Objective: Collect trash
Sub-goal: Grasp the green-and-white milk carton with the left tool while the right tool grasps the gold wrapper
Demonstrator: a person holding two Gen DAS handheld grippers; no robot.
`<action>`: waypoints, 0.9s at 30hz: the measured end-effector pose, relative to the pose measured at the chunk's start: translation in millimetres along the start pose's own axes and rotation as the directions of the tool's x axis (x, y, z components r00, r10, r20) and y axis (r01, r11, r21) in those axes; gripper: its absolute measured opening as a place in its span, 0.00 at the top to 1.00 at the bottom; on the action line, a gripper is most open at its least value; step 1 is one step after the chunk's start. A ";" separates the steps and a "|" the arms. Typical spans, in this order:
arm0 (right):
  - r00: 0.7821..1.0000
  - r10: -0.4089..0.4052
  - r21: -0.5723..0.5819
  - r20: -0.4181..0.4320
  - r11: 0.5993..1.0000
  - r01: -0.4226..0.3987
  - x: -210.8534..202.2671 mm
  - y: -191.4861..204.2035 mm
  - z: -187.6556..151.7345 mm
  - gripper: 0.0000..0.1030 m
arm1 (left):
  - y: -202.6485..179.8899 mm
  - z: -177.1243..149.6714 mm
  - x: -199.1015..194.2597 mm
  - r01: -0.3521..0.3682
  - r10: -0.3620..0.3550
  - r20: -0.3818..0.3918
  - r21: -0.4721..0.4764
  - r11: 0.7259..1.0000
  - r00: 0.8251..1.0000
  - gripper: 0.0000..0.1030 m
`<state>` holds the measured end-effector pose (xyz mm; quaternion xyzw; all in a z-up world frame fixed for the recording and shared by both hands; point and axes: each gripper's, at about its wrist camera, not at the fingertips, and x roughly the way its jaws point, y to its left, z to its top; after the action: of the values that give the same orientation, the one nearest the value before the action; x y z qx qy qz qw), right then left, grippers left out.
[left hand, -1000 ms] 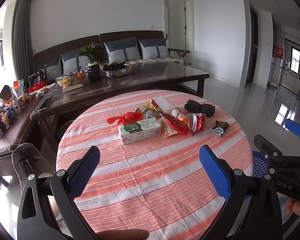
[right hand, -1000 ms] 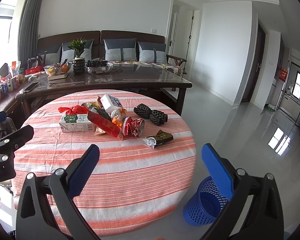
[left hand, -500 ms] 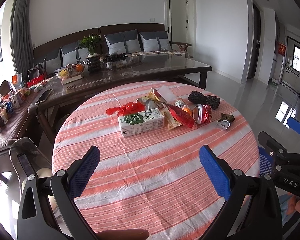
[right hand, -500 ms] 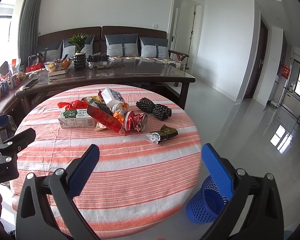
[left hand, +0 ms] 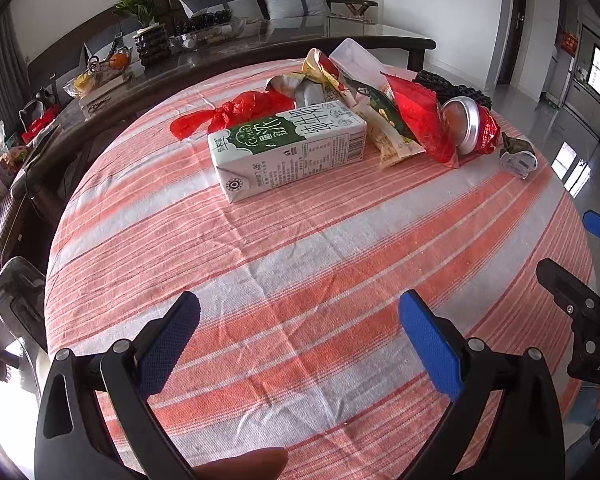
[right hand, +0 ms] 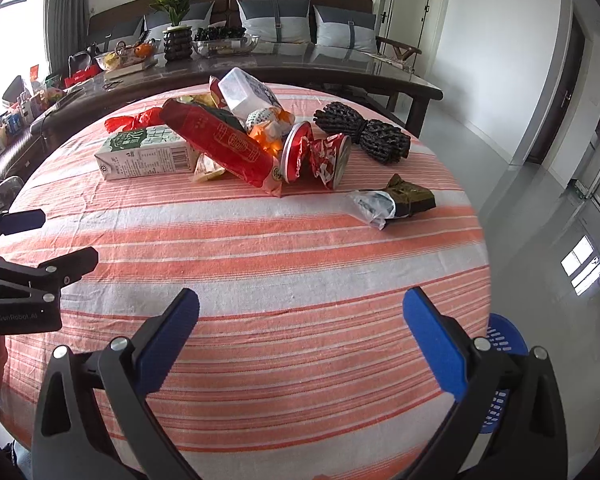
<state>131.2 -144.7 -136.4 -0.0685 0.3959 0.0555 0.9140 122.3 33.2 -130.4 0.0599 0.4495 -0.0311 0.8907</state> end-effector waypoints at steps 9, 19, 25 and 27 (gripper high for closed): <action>0.996 0.033 0.028 -0.088 0.999 -0.030 39.4 -0.4 6.4 0.04 | 3.2 15.9 28.9 0.009 -0.008 -0.027 0.031 0.999 1.000 0.04; 0.991 0.073 0.065 -0.111 0.996 -0.066 48.1 -4.7 11.9 0.04 | 19.2 26.0 40.2 0.111 -0.108 -0.046 0.080 0.991 0.993 0.04; 0.992 0.070 0.066 -0.109 0.996 -0.063 49.2 -4.8 12.7 0.04 | 54.2 74.3 41.6 0.097 -0.112 0.051 0.225 0.969 0.992 0.04; 0.992 0.069 0.066 -0.109 0.996 -0.062 49.2 -5.0 12.7 0.04 | 56.8 90.9 48.7 0.119 -0.140 0.060 0.268 0.956 0.988 0.04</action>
<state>174.6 -145.2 -163.4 -0.0298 0.4497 0.0690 0.8900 229.9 77.1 -111.6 0.1470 0.4092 -0.1515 0.8877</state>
